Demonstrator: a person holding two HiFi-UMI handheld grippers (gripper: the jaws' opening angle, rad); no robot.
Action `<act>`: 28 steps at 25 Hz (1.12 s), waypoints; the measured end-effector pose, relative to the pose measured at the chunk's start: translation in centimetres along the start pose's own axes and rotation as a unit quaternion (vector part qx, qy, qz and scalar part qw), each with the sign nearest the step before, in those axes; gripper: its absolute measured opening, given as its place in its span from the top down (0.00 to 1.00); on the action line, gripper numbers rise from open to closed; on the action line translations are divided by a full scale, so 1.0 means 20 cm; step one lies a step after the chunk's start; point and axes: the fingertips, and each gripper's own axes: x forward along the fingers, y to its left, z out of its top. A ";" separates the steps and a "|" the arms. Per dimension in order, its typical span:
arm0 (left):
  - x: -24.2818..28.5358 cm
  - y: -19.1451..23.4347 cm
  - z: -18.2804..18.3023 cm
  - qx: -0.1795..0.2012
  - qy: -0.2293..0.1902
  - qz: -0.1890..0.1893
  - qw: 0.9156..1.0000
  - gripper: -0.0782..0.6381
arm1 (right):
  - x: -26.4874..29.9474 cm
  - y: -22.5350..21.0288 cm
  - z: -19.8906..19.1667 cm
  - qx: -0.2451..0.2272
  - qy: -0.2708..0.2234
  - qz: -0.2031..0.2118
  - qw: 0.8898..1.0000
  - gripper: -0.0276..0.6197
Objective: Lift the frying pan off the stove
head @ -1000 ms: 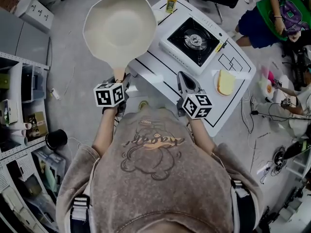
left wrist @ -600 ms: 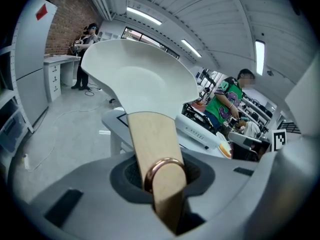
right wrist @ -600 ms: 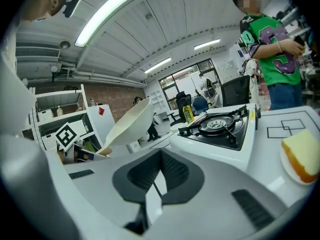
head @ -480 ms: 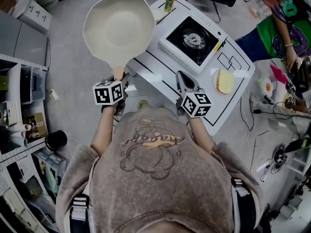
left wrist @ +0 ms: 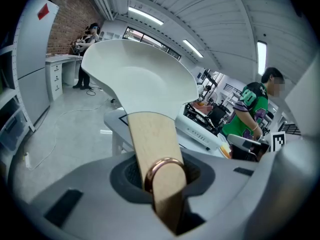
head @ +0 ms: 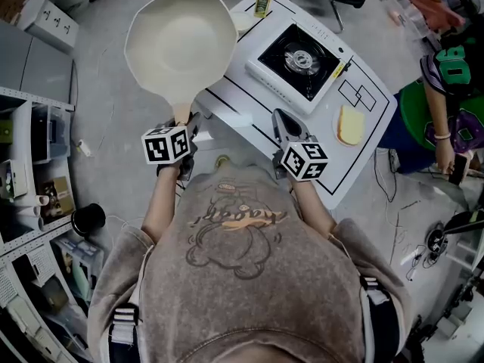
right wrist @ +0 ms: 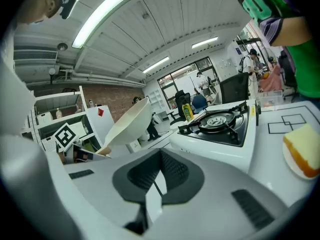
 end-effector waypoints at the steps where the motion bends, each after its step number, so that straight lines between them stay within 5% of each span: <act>1: 0.00 0.00 0.00 0.000 -0.001 0.000 1.000 0.75 | 0.00 0.00 0.00 -0.001 0.000 0.000 1.000 0.97; 28: -0.04 0.01 0.02 -0.009 -0.010 -0.001 1.000 0.75 | 0.00 -0.01 -0.01 -0.002 -0.002 -0.007 1.000 0.97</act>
